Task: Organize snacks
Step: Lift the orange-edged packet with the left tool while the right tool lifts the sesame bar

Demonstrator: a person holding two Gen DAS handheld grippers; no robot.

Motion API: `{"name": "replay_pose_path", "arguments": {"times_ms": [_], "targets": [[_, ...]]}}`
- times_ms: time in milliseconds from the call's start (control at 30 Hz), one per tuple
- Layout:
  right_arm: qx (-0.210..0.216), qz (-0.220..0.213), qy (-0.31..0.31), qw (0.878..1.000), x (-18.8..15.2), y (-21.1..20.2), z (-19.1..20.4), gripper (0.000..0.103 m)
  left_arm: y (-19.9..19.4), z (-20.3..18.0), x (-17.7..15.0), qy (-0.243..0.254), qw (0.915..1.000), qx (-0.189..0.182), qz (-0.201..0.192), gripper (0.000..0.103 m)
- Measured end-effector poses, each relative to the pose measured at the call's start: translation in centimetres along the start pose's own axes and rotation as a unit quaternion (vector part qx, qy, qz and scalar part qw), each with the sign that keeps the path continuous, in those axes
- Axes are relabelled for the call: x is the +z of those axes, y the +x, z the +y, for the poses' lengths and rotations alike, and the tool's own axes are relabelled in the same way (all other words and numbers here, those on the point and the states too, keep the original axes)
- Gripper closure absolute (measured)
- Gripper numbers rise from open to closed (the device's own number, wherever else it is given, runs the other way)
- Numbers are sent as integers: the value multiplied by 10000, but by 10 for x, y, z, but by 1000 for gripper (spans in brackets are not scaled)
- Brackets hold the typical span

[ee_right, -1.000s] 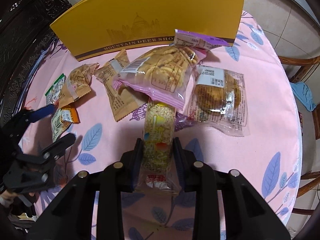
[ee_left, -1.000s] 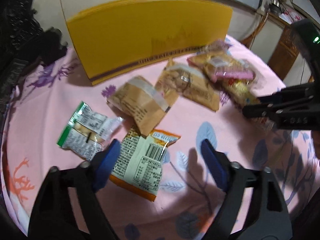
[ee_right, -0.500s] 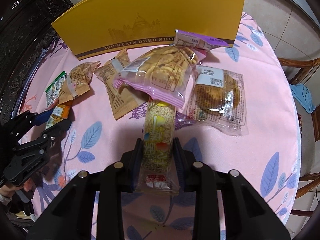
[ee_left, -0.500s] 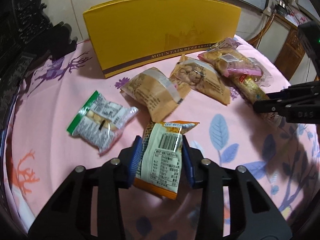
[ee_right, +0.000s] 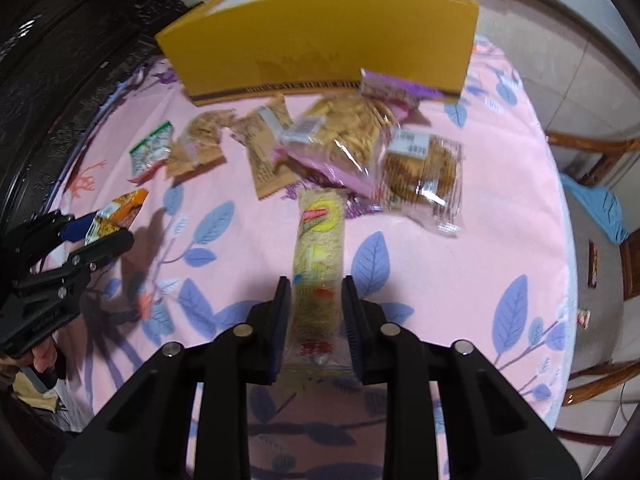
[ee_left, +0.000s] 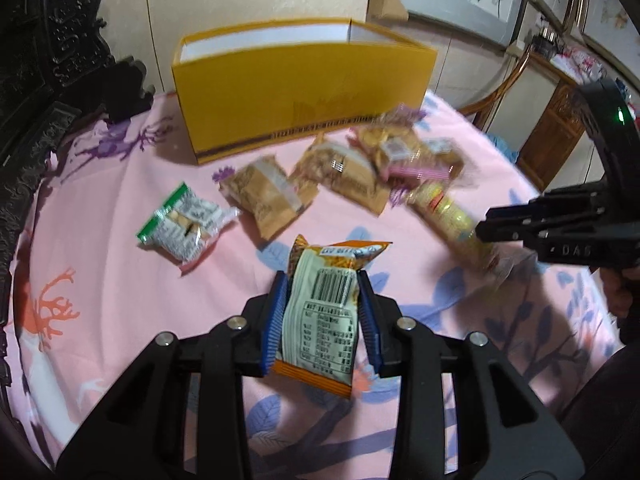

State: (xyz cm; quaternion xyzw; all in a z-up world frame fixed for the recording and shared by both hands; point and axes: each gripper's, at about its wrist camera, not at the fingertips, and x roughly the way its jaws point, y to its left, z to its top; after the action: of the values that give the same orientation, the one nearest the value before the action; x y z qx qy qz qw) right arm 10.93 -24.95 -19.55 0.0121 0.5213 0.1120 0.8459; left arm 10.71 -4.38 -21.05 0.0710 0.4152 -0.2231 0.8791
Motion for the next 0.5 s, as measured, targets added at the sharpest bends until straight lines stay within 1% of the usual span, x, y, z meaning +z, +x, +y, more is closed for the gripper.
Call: {"name": "replay_pose_path", "arguments": {"times_ms": [33, 67, 100, 133, 200, 233, 267, 300, 333, 367, 400, 467, 500], "targets": [[13, -23, -67, 10000, 1, -2, 3, 86, -4, 0, 3, -33, 10000, -4, -57, 68], [-31, -35, -202, 9998, 1, -3, 7, 87, -7, 0, 6, -61, 9999, -13, -113, 68], [-105, 13, -300, 9995, 0, -1, 9, 87, -8, 0, 7, -67, 9999, -2, -129, 68], [-65, 87, -287, 9995, -1, 3, 10, 87, -8, 1, 7, -74, 9999, 24, -125, 68], [41, 128, -49, 9999, -1, 9, 7, 85, -5, 3, 6, -146, 9998, 51, -80, 68], [137, 107, 50, 9998, 0, 10, 5, 78, -5, 4, 5, -164, 9998, 59, -69, 68], [269, 114, 154, 9995, 2, 13, 2, 74, -5, 3, 3, -165, 9998, 90, -56, 68], [329, 110, 253, 9991, 5, 16, 1, 62, -6, 3, 2, -168, 9998, 98, -43, 68], [304, 56, 352, 9989, 8, 18, 0, 51, -5, 3, 1, -180, 9998, 97, -14, 68], [256, 30, 390, 9989, 10, 22, 0, 47, -4, 4, 0, -186, 9998, 110, 14, 68], [196, 70, 405, 9990, 14, 29, -1, 46, -3, 4, -1, -200, 9997, 132, 35, 68], [104, 340, 439, 9984, 17, 48, -1, 46, -2, 6, -3, -265, 9996, 128, 59, 68], [88, 340, 425, 9985, 16, 53, 0, 43, -1, 8, -4, -338, 9993, 116, 71, 68]]}}
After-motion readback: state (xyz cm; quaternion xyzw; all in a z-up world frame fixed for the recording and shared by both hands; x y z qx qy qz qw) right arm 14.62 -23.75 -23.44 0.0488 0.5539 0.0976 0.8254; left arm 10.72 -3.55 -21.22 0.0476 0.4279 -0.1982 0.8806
